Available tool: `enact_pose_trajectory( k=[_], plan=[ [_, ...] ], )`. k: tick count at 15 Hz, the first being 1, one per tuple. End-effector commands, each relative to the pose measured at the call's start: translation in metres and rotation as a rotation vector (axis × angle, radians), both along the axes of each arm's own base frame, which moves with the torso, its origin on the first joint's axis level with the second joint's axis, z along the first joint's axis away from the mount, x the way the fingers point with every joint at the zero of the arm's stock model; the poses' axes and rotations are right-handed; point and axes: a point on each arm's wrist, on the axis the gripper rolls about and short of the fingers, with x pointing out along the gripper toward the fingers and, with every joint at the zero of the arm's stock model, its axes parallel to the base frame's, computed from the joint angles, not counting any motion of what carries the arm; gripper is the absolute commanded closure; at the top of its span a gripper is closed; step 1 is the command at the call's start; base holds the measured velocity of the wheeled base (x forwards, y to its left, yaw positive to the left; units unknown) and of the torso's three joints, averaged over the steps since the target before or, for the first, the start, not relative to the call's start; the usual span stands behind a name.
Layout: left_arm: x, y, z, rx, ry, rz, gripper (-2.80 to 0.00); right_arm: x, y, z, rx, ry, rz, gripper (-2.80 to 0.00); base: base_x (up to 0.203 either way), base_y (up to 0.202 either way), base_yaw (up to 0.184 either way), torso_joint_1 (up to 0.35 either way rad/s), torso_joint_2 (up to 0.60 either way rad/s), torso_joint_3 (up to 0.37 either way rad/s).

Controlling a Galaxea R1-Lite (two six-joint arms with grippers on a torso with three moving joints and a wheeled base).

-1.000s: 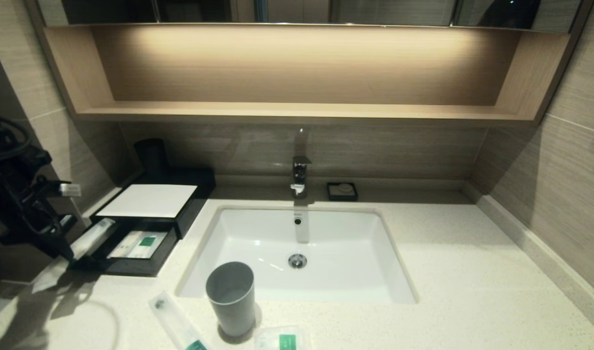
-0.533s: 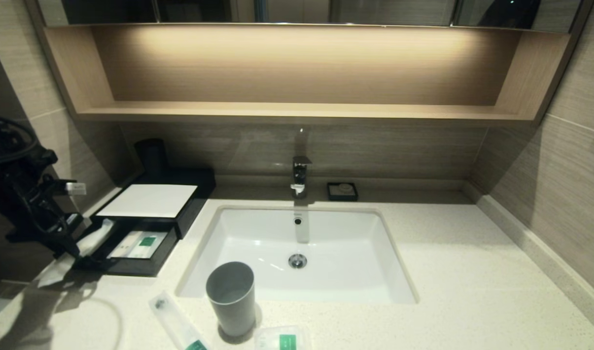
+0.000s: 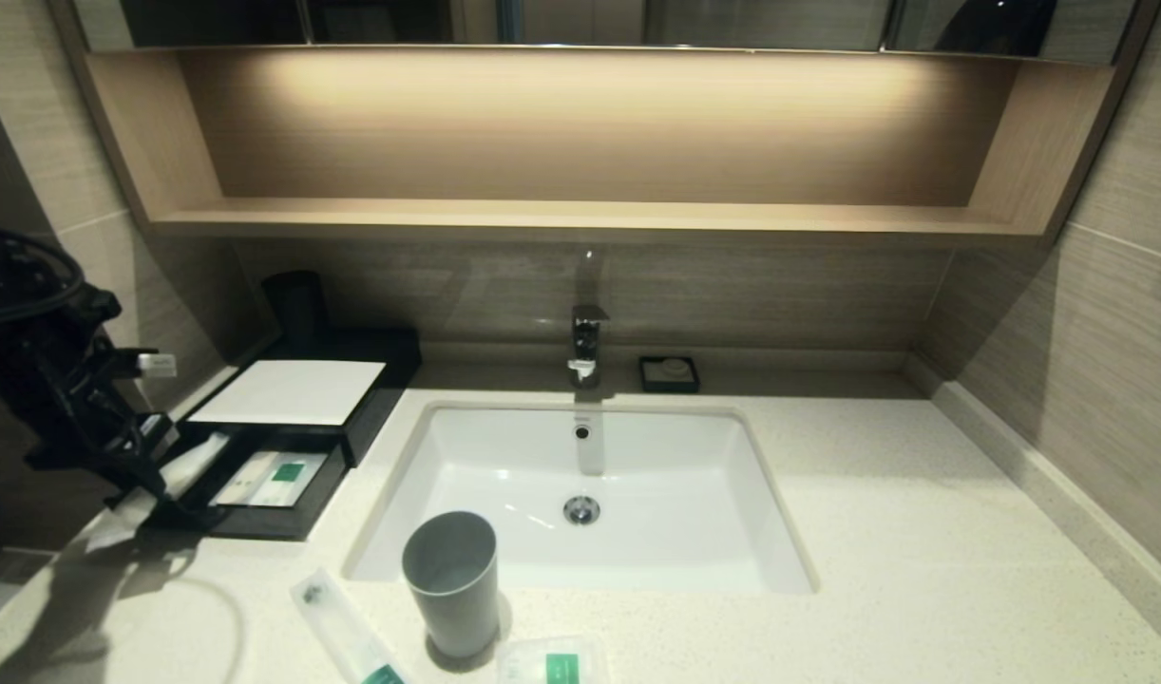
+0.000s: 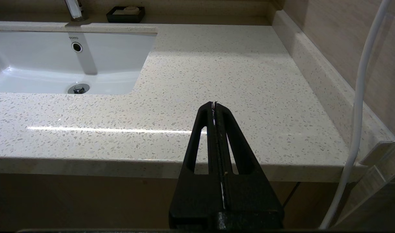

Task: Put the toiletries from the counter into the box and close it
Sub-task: Place the bathroom toiletry into the drawer

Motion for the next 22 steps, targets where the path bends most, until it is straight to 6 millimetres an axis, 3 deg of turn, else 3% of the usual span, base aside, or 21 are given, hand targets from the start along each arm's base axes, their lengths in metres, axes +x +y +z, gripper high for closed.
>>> enact_pose_trajectory(
  k=[1,22],
  plan=[
    [0.002,0.001,-0.002,0.001,-0.003,0.001,0.00,0.000,0.000,0.000,0.000,0.002,0.000,0.00,0.000,0.000,0.000,0.000,0.00,0.000],
    [0.027,0.008,-0.021,0.016,-0.118,-0.003,0.00,0.000,0.000,0.000,0.000,0.002,0.000,0.00,0.000,0.000,0.000,0.000,0.00,0.000]
  ],
)
